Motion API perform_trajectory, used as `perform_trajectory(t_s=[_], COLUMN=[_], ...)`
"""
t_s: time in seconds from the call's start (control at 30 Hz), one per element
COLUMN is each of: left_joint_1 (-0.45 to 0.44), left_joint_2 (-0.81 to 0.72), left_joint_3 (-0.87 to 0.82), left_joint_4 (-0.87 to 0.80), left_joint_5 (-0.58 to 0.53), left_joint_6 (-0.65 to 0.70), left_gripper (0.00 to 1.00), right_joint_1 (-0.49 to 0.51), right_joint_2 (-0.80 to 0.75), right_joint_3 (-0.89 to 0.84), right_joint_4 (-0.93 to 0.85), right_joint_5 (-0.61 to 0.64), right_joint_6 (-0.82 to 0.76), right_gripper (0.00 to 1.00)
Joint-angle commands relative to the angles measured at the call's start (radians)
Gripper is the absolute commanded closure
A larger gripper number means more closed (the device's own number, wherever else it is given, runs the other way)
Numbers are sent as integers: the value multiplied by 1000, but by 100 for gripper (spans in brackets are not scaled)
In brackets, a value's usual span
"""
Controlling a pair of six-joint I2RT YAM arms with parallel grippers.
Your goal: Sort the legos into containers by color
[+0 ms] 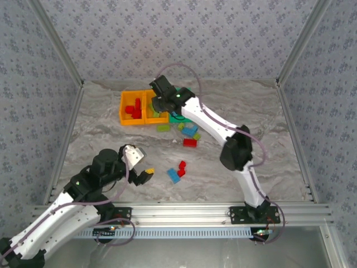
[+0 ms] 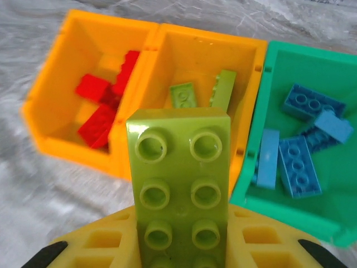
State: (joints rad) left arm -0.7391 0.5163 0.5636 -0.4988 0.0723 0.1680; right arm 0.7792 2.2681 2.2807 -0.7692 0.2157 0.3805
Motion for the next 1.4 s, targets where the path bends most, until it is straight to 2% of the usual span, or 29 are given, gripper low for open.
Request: perform_trajectory(t_s=[0.0, 0.1, 0.23, 0.4, 0.5, 0.6, 0.67, 0.77, 0.87, 0.93, 1.03, 1.17, 1.23, 1.37], left_joint_1=[8, 8, 7, 7, 7, 7, 7, 11, 34, 63, 98, 124, 136, 147], left_joint_2=[9, 14, 33, 68, 90, 146, 219, 357, 508, 624, 784, 983, 1089, 1243], left_joint_3=[17, 11, 7, 14, 33, 78, 122, 179, 218, 261, 334, 431, 494, 588], left_joint_4=[-8, -2, 5, 9, 11, 12, -4, 15, 62, 77, 100, 155, 170, 214], left_joint_5=[-48, -48, -42, -32, -69, -192, -229, -281, -300, -289, -263, -247, -243, -246], left_joint_6=[5, 2, -4, -26, -114, -308, -441, -603, -680, -699, -697, -672, -661, -629], left_gripper=[1, 1, 1, 1, 1, 1, 1, 1, 2, 2, 2, 2, 1, 1], right_joint_1=[-19, -43, -53, -55, -53, -44, -33, 2, 59, 94, 145, 216, 228, 240], right_joint_2=[141, 235, 261, 185, 103, -33, -162, -402, -659, -851, -1119, -1399, -1490, -1546], right_joint_3=[166, 279, 329, 332, 328, 272, 162, -103, -397, -597, -862, -1140, -1213, -1220], right_joint_4=[-49, -52, -47, -77, -155, -253, -298, -311, -301, -288, -279, -220, -216, -257], right_joint_5=[26, -8, -42, -47, -70, -123, -179, -221, -146, -96, -104, -101, -87, -31], right_joint_6=[-43, -50, -48, -51, -44, -56, -78, -105, -81, -6, 132, 308, 386, 434], right_gripper=[71, 65, 48, 45, 45, 41, 34, 25, 21, 18, 11, 6, 6, 3])
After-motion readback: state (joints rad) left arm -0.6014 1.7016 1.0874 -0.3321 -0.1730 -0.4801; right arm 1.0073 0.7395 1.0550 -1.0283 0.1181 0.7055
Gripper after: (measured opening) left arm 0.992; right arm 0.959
